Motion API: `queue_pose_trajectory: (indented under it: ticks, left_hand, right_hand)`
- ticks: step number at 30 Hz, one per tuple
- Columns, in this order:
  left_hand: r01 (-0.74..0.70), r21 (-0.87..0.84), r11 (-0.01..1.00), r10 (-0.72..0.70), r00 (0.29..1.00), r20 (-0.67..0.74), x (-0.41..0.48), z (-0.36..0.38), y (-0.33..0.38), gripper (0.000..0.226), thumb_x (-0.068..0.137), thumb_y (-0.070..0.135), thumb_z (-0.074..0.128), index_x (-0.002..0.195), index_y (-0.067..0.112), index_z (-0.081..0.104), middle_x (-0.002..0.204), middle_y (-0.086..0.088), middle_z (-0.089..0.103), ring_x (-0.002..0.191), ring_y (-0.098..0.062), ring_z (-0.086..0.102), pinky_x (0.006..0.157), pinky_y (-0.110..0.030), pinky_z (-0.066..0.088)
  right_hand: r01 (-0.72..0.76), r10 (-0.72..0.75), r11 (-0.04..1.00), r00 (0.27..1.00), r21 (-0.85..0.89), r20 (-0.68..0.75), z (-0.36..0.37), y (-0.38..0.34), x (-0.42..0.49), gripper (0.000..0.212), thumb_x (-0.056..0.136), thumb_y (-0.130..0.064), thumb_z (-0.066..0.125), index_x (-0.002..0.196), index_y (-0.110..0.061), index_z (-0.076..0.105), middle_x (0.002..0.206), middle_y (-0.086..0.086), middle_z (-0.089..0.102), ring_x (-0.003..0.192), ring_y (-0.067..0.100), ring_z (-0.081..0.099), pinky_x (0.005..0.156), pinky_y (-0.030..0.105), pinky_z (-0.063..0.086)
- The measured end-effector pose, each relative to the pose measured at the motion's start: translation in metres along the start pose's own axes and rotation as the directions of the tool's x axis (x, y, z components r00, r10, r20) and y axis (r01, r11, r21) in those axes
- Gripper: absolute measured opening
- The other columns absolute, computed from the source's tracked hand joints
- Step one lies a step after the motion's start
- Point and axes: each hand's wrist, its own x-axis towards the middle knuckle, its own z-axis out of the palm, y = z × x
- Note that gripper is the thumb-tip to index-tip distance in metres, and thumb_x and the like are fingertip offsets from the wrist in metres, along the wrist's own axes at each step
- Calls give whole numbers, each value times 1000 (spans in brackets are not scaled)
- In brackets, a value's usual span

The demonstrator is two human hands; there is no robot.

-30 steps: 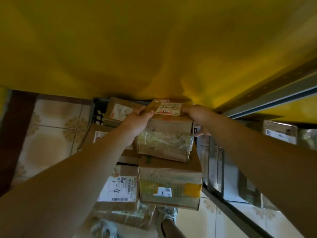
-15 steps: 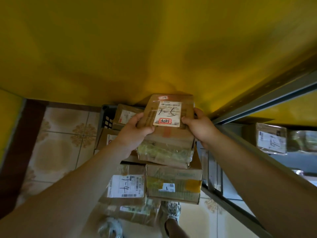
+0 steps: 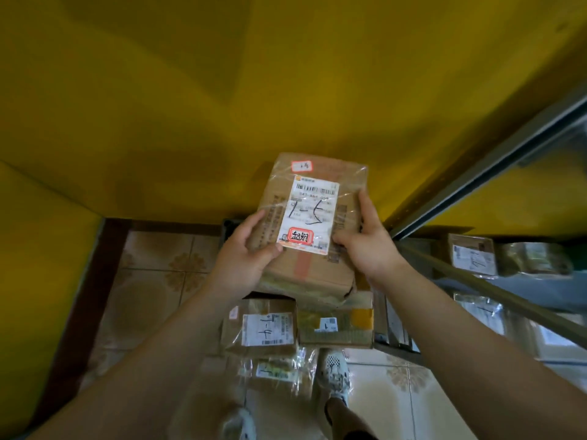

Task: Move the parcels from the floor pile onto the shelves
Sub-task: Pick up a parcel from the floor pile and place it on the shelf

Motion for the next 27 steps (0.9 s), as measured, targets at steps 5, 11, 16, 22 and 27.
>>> queue_pose_trajectory:
  ticks: [5, 11, 16, 22, 27]
  left_hand:
    - [-232, 9, 973, 233, 972, -29, -69, -44, 39, 62, 84, 13, 72, 134, 38, 45, 112, 28, 48, 93, 16, 53, 72, -7, 47]
    - [-457, -32, 889, 457, 889, -25, -156, -95, 97, 61, 79, 3, 74, 116, 44, 50, 112, 27, 51, 100, 13, 56, 80, -15, 53]
    - [-625, -36, 780, 623, 780, -61, -243, -116, 143, 62, 81, 2, 73, 113, 48, 47, 111, 32, 48, 94, 27, 50, 70, -5, 48]
    - [-759, -24, 651, 751, 648, -129, -342, -105, 174, 63, 80, 5, 74, 116, 48, 46, 112, 35, 47, 100, 25, 49, 76, -4, 46]
    - [-804, -56, 592, 797, 595, -105, -425, -53, 175, 63, 81, 8, 75, 126, 42, 46, 118, 34, 47, 106, 22, 48, 82, -10, 50]
  right_hand:
    - [175, -169, 982, 983, 72, -76, 15, -37, -88, 107, 82, 8, 66, 153, -48, 7, 131, -4, 59, 112, 22, 64, 89, 57, 55]
    - [377, -364, 926, 855, -40, -369, 42, -94, -202, 95, 63, -51, 71, 140, -61, 17, 144, -6, 39, 121, 25, 56, 84, 52, 58]
    - [518, -532, 835, 678, -185, -507, 26, -131, -291, 77, 95, -34, 61, 152, -45, 11, 139, -13, 24, 107, 5, 42, 52, 3, 44]
    - [666, -687, 704, 548, -247, -478, -1, -147, -394, 79, 90, -43, 61, 141, -65, 5, 147, -13, 33, 124, 19, 53, 86, 46, 58]
    - [693, -755, 627, 427, -357, -498, -53, -114, -484, 79, 92, -37, 62, 153, -47, 11, 150, -10, 34, 134, 16, 41, 110, 46, 40]
